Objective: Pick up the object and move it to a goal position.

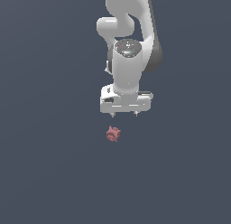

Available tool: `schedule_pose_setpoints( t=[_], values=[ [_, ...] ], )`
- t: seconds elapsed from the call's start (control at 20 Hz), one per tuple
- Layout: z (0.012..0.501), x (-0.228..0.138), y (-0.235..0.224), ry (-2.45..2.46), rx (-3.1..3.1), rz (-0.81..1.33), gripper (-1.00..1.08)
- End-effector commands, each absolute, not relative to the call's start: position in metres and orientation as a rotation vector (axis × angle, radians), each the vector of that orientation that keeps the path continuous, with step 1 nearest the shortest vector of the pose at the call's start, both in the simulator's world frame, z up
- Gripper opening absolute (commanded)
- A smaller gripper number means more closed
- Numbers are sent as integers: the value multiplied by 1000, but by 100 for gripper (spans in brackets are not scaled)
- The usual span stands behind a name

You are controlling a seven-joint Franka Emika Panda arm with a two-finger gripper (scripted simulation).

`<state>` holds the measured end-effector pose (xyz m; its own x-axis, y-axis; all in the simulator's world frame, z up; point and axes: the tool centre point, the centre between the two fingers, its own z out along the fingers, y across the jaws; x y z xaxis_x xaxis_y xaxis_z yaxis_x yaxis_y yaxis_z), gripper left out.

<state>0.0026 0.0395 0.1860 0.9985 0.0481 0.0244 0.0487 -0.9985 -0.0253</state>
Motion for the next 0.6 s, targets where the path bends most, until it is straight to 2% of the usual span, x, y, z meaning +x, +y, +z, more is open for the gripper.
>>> schedule_pose_setpoints(
  t=[0.0, 0.55],
  values=[
    [186, 3, 40, -75, -3115, -37, 100],
    [186, -5, 77, -206, -3114, -19, 100]
  ],
)
